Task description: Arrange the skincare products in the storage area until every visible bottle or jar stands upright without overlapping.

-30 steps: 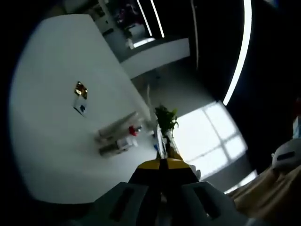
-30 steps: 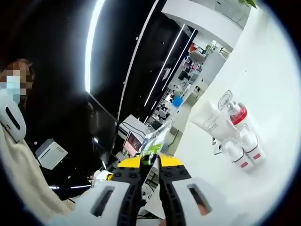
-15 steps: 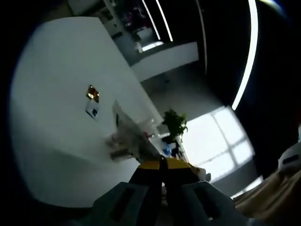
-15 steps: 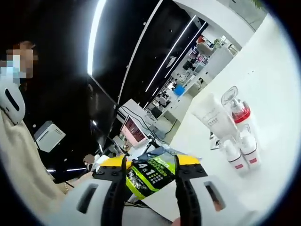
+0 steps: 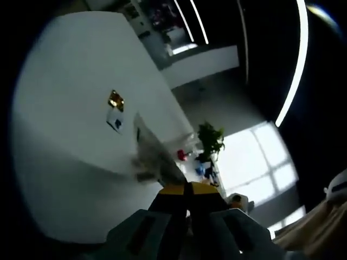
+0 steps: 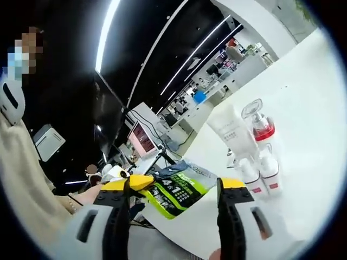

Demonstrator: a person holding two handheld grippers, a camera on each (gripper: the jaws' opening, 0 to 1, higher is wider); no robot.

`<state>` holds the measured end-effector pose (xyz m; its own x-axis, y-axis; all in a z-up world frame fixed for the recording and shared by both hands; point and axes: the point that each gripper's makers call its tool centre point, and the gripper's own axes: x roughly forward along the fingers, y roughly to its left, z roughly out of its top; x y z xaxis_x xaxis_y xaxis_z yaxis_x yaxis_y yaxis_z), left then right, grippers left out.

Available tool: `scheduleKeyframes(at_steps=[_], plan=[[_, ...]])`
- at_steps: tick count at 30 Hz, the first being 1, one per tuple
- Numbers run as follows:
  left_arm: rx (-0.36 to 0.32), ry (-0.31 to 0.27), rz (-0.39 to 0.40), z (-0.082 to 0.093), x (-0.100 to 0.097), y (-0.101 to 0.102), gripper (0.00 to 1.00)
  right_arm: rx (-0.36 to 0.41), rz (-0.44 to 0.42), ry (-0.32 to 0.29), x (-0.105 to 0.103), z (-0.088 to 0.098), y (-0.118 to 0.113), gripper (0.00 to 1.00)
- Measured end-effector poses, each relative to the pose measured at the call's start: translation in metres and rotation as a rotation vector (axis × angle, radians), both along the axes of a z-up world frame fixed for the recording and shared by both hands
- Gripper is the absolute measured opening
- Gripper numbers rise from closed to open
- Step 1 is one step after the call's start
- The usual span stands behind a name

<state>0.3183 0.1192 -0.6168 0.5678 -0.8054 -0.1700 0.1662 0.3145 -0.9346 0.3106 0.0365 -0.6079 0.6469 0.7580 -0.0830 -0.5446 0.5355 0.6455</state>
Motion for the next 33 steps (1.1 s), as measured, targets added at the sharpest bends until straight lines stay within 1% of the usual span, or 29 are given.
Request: scheduleKeyframes(at_steps=[1,3,8,11,14,22,27,33], plan=[[0.003,0.003,-0.002,-0.002,0.001,-0.001,0.00,-0.022,-0.002,0.003,0.000,-0.003,-0.003,0.69],[0.010,0.010,-0.007,-0.006,0.002,-0.002,0.00,-0.040,-0.004,0.008,0.000,-0.007,-0.006,0.72],[0.030,0.014,-0.034,-0.016,0.005,-0.007,0.00,-0.083,-0.024,0.026,-0.001,-0.018,-0.019,0.74],[0.044,0.025,-0.031,-0.024,0.008,-0.007,0.00,-0.124,-0.032,0.033,-0.002,-0.025,-0.027,0.75],[0.044,0.034,-0.025,-0.030,0.012,-0.009,0.00,-0.147,-0.046,0.046,-0.002,-0.032,-0.035,0.76],[0.076,0.056,-0.031,-0.048,0.018,-0.011,0.00,-0.216,-0.072,0.065,-0.003,-0.042,-0.049,0.81],[0.091,0.056,-0.048,-0.055,0.018,-0.016,0.00,-0.263,-0.075,0.062,-0.003,-0.047,-0.054,0.83],[0.114,0.068,-0.045,-0.068,0.020,-0.017,0.00,-0.256,-0.107,0.076,0.000,-0.049,-0.060,0.84]])
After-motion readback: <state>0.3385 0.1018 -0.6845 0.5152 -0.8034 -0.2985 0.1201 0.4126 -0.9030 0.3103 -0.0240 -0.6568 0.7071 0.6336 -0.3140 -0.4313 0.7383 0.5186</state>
